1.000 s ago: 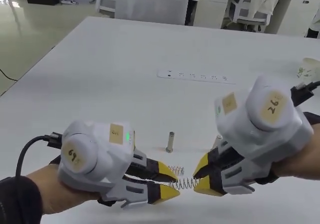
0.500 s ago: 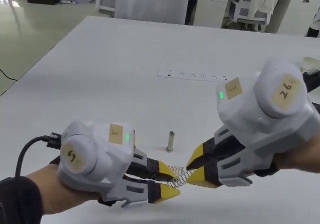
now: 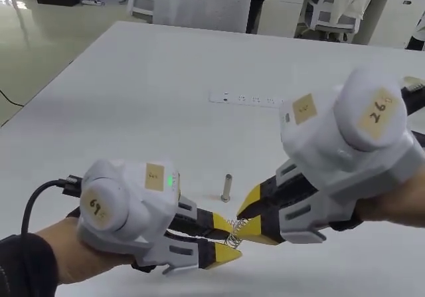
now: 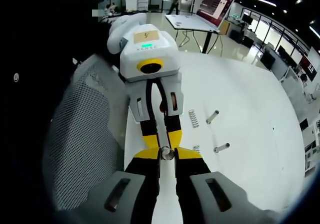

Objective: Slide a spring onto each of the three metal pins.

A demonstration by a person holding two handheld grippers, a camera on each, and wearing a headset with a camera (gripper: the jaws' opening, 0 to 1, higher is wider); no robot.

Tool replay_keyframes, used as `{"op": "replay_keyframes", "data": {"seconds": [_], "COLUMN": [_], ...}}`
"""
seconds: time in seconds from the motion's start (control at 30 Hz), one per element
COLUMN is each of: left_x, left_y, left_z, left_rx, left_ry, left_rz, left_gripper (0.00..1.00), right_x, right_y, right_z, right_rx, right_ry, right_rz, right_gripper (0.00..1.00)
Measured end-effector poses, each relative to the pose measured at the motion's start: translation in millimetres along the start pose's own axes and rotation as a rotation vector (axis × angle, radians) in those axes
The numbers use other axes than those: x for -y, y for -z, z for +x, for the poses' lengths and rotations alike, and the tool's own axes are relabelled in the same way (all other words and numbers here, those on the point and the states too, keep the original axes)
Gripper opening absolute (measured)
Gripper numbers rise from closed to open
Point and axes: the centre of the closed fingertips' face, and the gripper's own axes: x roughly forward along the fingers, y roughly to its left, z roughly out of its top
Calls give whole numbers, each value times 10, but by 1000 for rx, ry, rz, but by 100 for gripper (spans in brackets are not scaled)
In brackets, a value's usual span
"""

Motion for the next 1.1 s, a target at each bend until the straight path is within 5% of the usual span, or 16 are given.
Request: {"op": "replay_keyframes", "data": {"seconds": [1.1], "left_x": [58], "left_y": [-19], "left_z": [39], "left_rx": [-12], "left_ry": [24], "left_rz": [18], "left_gripper": [2], "right_x": [-82], "right_y": [181], "right_z": [199], "right_rx": [-100], "right_ry": [-65], "right_rz": [42], "right_gripper": [9]}}
